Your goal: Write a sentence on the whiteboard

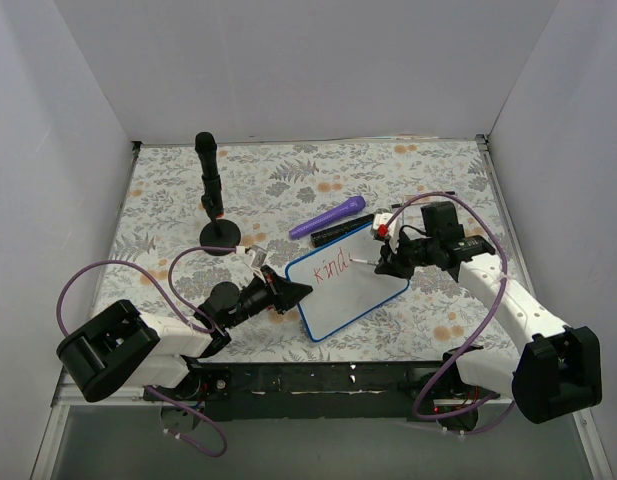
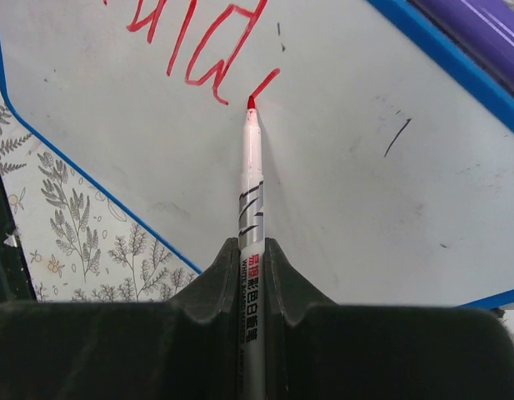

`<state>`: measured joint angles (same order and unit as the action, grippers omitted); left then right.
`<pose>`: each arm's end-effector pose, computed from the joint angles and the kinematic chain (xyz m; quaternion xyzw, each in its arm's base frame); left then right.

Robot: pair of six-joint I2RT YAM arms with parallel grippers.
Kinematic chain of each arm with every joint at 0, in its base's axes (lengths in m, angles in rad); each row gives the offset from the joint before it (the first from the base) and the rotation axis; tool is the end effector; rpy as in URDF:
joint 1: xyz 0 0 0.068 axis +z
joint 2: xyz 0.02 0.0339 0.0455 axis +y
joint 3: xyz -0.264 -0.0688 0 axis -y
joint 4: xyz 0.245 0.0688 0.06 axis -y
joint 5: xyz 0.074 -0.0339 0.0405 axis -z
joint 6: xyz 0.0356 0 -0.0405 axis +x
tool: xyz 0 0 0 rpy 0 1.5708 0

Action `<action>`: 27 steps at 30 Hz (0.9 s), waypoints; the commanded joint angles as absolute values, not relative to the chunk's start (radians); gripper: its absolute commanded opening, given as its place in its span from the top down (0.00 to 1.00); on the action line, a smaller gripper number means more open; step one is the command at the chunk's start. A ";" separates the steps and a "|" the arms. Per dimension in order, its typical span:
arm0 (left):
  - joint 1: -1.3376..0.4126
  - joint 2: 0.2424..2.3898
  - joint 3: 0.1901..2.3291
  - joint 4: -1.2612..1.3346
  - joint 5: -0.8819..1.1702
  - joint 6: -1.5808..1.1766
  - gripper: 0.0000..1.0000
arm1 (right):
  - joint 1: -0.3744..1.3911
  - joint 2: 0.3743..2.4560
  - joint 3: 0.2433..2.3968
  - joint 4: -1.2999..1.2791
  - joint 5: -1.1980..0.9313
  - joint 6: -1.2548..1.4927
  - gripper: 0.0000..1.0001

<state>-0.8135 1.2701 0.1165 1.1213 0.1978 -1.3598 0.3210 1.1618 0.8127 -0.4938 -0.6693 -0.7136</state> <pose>0.1356 -0.1536 0.1625 -0.1267 0.7069 -0.6457 0.2594 0.2147 0.0947 0.2522 -0.5381 0.7094 0.2355 0.3896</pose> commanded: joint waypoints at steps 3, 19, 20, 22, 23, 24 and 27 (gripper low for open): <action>-0.816 1.247 0.120 1.163 0.199 -1.342 1.00 | 0.325 1.140 0.790 -0.541 -0.678 -0.762 0.99; -0.816 1.255 0.121 1.167 0.207 -1.342 1.00 | 0.325 1.178 0.888 -0.492 -0.663 -0.706 0.99; -0.816 1.256 0.121 1.167 0.207 -1.342 1.00 | 0.325 1.180 0.890 -0.488 -0.658 -0.700 0.99; -0.816 1.256 0.123 1.169 0.209 -1.341 1.00 | 0.325 1.183 0.894 -0.477 -0.644 -0.686 0.99; -0.816 1.256 0.121 1.169 0.209 -1.342 1.00 | 0.325 1.183 0.893 -0.473 -0.638 -0.680 0.99; -0.816 1.256 0.121 1.169 0.209 -1.342 1.00 | 0.325 1.181 0.891 -0.463 -0.624 -0.673 0.99; -0.816 1.256 0.121 1.170 0.209 -1.342 1.00 | 0.324 1.183 0.890 -0.454 -0.604 -0.658 0.99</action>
